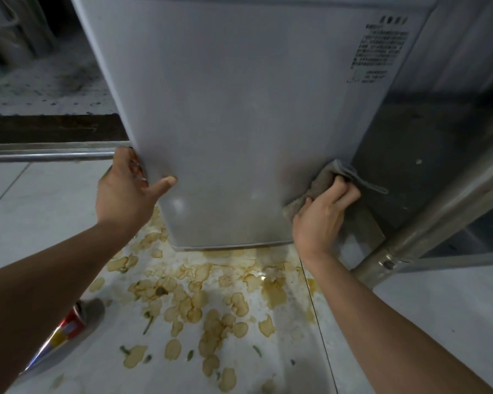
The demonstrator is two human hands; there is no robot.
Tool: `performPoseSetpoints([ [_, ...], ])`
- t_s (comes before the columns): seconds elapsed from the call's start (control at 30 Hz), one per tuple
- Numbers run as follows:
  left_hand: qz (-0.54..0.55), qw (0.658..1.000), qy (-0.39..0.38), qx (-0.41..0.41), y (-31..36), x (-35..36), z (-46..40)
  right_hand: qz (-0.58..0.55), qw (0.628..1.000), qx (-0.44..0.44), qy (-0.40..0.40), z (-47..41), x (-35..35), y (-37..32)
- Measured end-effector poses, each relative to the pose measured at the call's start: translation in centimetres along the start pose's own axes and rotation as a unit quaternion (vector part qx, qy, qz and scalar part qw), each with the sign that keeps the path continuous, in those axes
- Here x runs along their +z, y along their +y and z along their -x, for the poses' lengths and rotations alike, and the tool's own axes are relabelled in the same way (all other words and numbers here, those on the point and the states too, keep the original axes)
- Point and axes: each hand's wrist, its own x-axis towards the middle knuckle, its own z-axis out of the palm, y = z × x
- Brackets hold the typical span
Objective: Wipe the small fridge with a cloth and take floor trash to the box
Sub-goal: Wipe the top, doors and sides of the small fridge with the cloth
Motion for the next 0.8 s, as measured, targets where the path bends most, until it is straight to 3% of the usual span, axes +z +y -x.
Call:
performPoseSetpoints([
  [0.1,0.001,1.000,0.003,0.006,-0.1,0.1,-0.1,0.017,0.997,-0.067,0.024,2.7,1.3,-2.4],
  [0.23,0.010,1.000,0.001,0.002,-0.2,0.1,-0.1,-0.005,0.988,-0.141,-0.065,6.0,2.8,-5.6],
  [0.33,0.027,1.000,-0.002,0.008,-0.5,-0.1,-0.2,-0.004,0.981,-0.176,-0.082,5.1,2.0,-4.2],
  [0.47,0.037,0.999,-0.038,0.005,-2.1,0.0,-0.5,0.025,0.999,-0.026,-0.041,2.9,0.9,-1.6],
  [0.53,0.033,0.997,-0.073,0.000,-2.9,0.3,-0.7,0.039,0.999,-0.006,-0.021,3.1,1.4,-2.5],
  [0.63,0.044,0.995,-0.089,0.012,-3.5,0.3,-1.1,0.052,0.997,-0.060,-0.004,5.2,2.6,-4.8],
  [0.8,0.049,0.991,-0.119,0.041,-3.9,-0.2,-2.0,-0.001,0.977,-0.200,-0.075,10.5,5.7,-11.3],
])
